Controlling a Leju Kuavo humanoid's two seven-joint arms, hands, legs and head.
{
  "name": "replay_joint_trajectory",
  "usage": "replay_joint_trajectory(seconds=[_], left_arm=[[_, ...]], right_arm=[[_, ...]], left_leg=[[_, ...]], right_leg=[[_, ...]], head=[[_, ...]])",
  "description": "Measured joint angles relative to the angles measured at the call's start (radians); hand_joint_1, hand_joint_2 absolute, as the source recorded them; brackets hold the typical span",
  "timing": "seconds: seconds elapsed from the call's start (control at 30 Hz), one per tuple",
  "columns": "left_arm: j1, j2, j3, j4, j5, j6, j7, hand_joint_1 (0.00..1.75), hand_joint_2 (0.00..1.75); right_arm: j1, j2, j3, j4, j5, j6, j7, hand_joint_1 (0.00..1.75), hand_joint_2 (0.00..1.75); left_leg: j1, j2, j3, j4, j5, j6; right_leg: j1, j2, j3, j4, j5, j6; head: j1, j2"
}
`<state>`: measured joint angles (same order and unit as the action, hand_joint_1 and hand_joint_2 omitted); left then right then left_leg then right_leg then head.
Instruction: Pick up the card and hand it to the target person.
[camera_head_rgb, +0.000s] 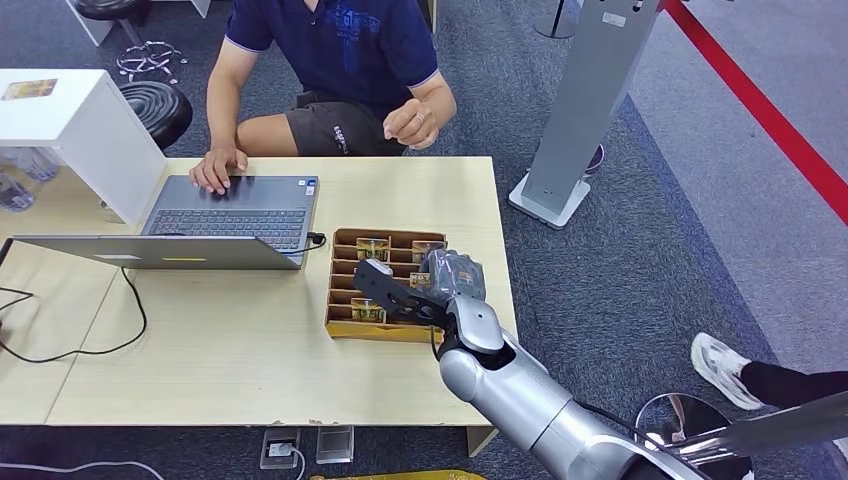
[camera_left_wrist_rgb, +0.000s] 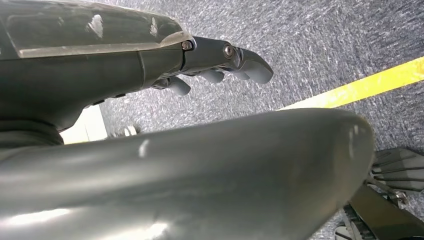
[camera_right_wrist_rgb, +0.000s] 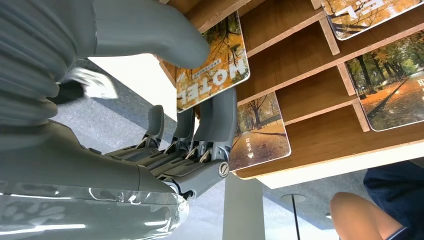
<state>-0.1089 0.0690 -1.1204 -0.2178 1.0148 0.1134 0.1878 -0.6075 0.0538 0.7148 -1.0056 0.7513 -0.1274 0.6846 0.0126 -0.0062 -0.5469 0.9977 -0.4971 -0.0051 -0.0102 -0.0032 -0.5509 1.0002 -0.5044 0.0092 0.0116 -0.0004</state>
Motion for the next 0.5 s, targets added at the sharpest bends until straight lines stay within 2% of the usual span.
replay_joint_trajectory(seconds=[0.3, 0.43, 0.5], left_arm=[[0.000, 0.000, 0.000, 0.000, 0.010, -0.005, 0.008, 0.00, 0.00], [0.000, 0.000, 0.000, 0.000, 0.011, -0.003, 0.013, 0.00, 0.00], [0.000, 0.000, 0.000, 0.000, 0.012, -0.001, 0.015, 0.00, 0.00]], right_arm=[[0.000, 0.002, 0.001, 0.000, -0.004, 0.002, -0.006, 1.02, 1.75], [0.000, 0.003, 0.001, 0.000, -0.005, 0.003, -0.006, 1.27, 1.75], [0.000, 0.004, 0.001, 0.000, -0.005, 0.003, -0.006, 1.34, 1.75]], left_leg=[[0.000, 0.000, 0.000, 0.000, 0.000, 0.000], [0.000, 0.000, 0.000, 0.000, 0.000, 0.000], [0.000, 0.000, 0.000, 0.000, 0.000, 0.000]], right_leg=[[0.000, 0.000, 0.000, 0.000, 0.000, 0.000], [0.000, 0.000, 0.000, 0.000, 0.000, 0.000], [0.000, 0.000, 0.000, 0.000, 0.000, 0.000]], head=[[0.000, 0.000], [0.000, 0.000], [0.000, 0.000]])
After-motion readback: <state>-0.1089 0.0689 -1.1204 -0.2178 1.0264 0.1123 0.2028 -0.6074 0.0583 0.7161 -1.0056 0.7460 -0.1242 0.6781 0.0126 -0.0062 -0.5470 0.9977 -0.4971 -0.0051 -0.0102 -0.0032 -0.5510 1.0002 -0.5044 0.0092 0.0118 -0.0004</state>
